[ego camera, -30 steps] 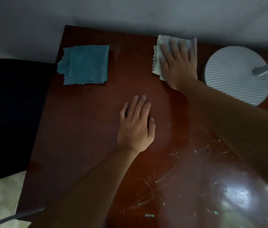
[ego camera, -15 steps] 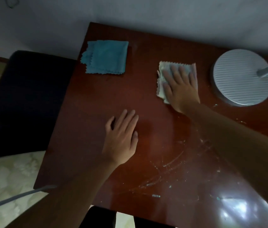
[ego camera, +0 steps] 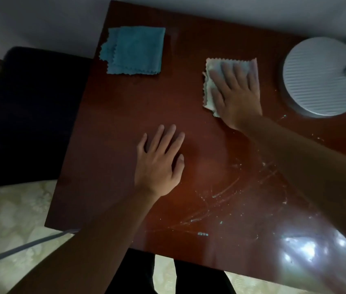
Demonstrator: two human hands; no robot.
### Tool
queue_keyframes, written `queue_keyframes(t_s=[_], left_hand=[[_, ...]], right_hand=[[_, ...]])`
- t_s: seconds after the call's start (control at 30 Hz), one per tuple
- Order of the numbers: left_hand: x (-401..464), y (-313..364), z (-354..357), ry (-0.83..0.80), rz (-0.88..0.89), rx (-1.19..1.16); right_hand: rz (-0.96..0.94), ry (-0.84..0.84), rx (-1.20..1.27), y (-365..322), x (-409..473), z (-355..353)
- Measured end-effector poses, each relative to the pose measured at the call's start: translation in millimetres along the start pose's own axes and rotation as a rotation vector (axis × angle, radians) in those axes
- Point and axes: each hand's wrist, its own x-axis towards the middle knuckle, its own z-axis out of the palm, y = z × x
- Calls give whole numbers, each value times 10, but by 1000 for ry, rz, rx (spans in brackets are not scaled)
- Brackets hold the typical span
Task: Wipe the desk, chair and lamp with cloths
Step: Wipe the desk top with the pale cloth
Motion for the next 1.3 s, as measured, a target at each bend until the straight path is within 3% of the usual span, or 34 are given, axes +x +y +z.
queue_keyframes(t_s=[0.2, 0.27, 0.5, 0.6, 0.73, 0.83, 1.0, 1.1, 1.3], left_hand=[[-22, 22, -1, 95, 4, -22], [-29, 42, -14, 99, 15, -37], [-23, 11, 0, 50, 25, -34], [-31, 14, -2, 108, 33, -78], [-20, 9, -6, 89, 30, -69], [-6, 2, -34, 44, 23, -81], [-17, -31, -23, 65, 35, -101], [-15, -18, -7, 44, 42, -90], [-390, -6, -60, -56, 204, -74]], right_hand=[[-251, -78, -47, -409, -1432, 263], [-306, -125, -40, -303, -1470, 224], [47, -23, -43, 211, -334, -23], [98, 33, -23, -106, -702, 130], [-64, -30, -30, -732, -1821, 339], [-153, -99, -38, -665, -1952, 339], [179, -38, 46, -60, -1150, 174], [288, 19, 79, -218, -1226, 244], [90, -3, 65, -971, -2409, 439]])
